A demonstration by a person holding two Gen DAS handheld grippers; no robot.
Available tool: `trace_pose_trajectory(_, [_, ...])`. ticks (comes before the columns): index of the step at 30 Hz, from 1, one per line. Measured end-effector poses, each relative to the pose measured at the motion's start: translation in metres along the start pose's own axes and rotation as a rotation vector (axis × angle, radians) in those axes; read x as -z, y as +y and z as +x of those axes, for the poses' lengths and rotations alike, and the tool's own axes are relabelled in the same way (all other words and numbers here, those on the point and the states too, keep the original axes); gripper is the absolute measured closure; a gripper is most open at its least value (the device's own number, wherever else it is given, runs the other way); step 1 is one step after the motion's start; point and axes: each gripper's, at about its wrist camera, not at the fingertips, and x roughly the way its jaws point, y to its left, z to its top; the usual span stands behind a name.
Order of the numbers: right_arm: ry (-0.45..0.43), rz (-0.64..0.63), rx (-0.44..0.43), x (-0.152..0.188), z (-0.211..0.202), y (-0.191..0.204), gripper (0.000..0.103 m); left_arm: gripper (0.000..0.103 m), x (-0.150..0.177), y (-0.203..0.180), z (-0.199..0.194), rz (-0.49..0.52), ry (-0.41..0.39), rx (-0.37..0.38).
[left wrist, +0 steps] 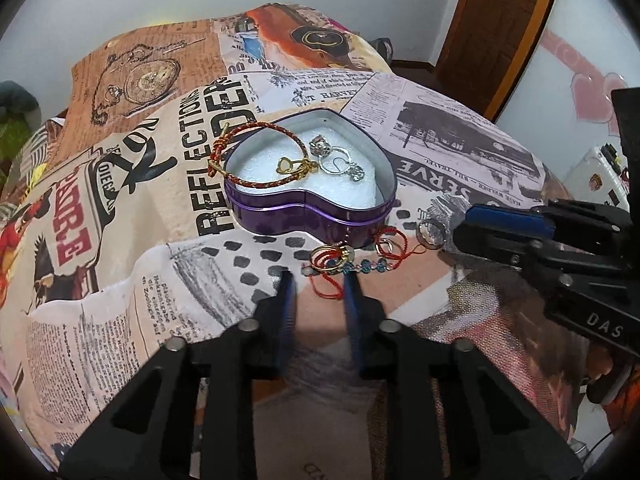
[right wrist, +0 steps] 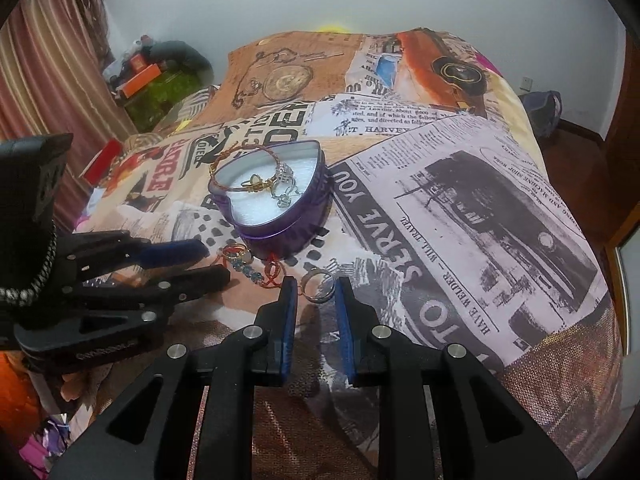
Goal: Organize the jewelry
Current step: 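Grasp the red-tasselled beaded earring with the left tool while the right tool grasps a silver hoop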
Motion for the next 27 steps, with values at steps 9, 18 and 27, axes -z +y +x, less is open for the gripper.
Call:
trace_pose_trajectory(9, [-0.018, -0.009, 0.005, 0.001, -0.007, 0.0, 0.086, 0.103, 0.014, 0.022, -0.018, -0.048, -0.029, -0.011])
trace_pose_trajectory(18, [0.028, 0.019, 0.001, 0.005, -0.007, -0.007, 0.08, 0.103, 0.02, 0.042, -0.058, -0.104, -0.101, -0.011])
trace_pose_trajectory(27, [0.057, -0.042, 0.037, 0.008, 0.006, 0.006, 0.061, 0.103, 0.009, 0.042, -0.099, -0.108, -0.213, -0.018])
